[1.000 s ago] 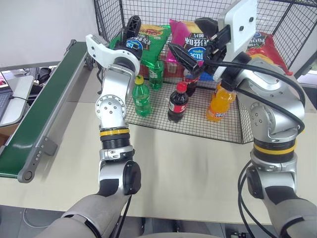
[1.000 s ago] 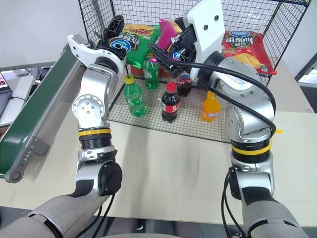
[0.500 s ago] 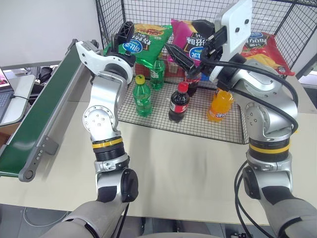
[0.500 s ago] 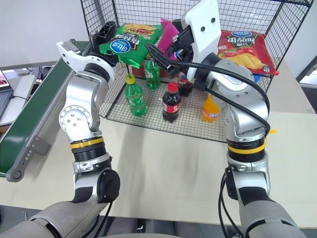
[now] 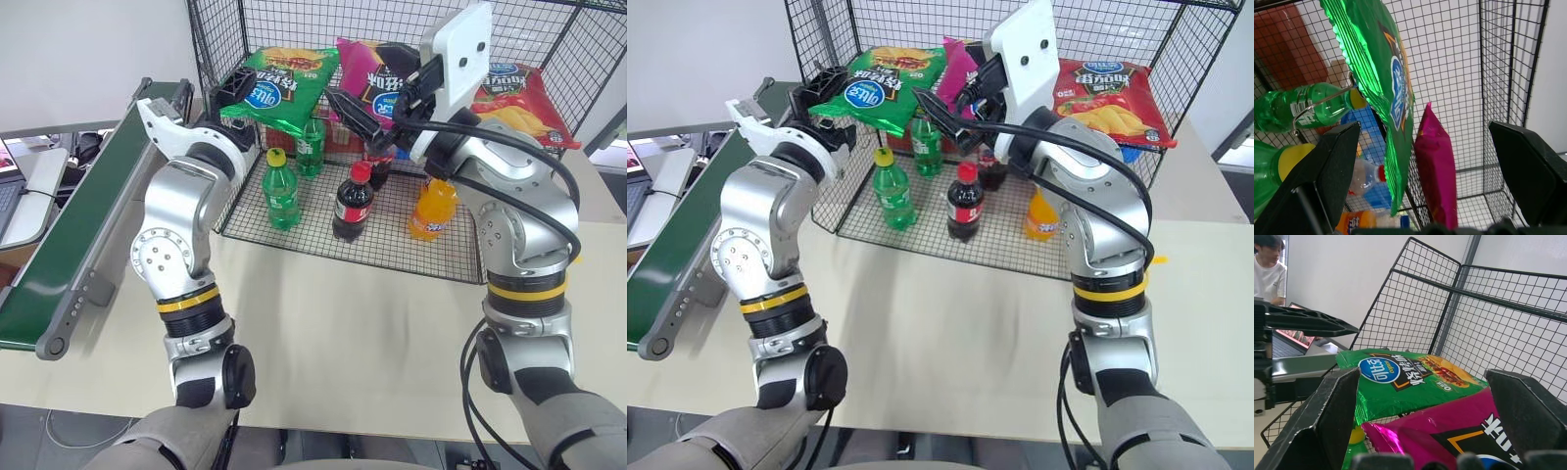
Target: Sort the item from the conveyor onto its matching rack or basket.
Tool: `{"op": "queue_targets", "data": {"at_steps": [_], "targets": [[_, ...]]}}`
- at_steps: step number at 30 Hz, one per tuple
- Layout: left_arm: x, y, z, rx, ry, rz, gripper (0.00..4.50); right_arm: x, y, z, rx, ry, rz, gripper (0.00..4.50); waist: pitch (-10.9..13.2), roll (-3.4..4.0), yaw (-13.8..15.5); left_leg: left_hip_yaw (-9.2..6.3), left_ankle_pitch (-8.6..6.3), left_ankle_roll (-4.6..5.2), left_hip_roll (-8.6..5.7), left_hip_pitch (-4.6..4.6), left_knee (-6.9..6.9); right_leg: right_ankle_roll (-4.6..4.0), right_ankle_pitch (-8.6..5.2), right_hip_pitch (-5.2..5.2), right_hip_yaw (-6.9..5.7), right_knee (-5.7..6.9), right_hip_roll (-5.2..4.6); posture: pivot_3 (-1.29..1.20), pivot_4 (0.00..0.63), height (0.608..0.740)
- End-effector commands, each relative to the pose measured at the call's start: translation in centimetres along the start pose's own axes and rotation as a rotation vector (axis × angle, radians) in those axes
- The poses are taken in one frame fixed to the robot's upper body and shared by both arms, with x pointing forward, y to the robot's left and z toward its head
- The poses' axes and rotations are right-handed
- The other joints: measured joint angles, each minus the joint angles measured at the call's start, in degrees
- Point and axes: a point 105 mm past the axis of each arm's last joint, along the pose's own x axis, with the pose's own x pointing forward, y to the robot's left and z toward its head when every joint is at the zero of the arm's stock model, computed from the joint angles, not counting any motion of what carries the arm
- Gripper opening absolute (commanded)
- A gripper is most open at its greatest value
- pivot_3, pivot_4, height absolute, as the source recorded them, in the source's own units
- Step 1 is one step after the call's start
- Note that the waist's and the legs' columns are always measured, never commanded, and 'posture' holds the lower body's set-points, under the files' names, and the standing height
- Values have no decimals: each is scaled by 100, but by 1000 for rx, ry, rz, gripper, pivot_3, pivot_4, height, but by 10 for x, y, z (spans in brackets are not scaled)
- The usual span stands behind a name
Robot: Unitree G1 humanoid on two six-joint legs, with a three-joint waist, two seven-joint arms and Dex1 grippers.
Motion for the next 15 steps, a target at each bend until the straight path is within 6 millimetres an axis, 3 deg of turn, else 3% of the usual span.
{"op": "queue_targets", "data": {"at_steps": [1, 4, 9, 11, 13, 15], "targets": [[-16, -12, -2, 47, 70, -64, 4470, 1, -1, 23, -45, -83, 4, 4500, 0, 0, -5, 0, 0, -1, 1, 0, 0, 0, 0, 0, 0, 1, 0, 0, 150, 740], [-32, -17, 6, 167, 127, -125, 4470, -1, 3, 21, -43, -82, 28, 4500, 0, 0, -15, -2, 5, -9, 3, 3, 0, 0, 0, 0, -1, 4, 2, 0, 150, 740], [-54, -17, 5, 521, 280, -198, 4470, -10, 16, 22, -4, -94, 113, 4500, 0, 2, -21, -6, 31, -52, 2, 5, -4, 0, 0, -1, -6, 4, 7, 0, 150, 740], [-69, -13, 6, 706, 358, -236, 4470, -25, 33, 30, 119, -150, 233, 4500, 0, 3, -25, -7, 32, -54, 1, 7, -17, 0, -1, -1, -6, 2, 7, 0, 150, 740], [-80, -7, 8, 895, 423, -260, 4470, -44, 48, 22, 186, -127, 335, 4500, 2, 2, -23, -8, 34, -58, 0, 8, -22, 0, -1, -2, -8, 2, 5, 0, 150, 740], [-86, -1, 11, 975, 452, -270, 4470, -57, 56, 11, 206, -68, 386, 4500, 4, 8, 2, -11, 37, -63, -1, 11, -42, 0, -1, -3, -8, -6, 9, 0, 150, 740]]}}
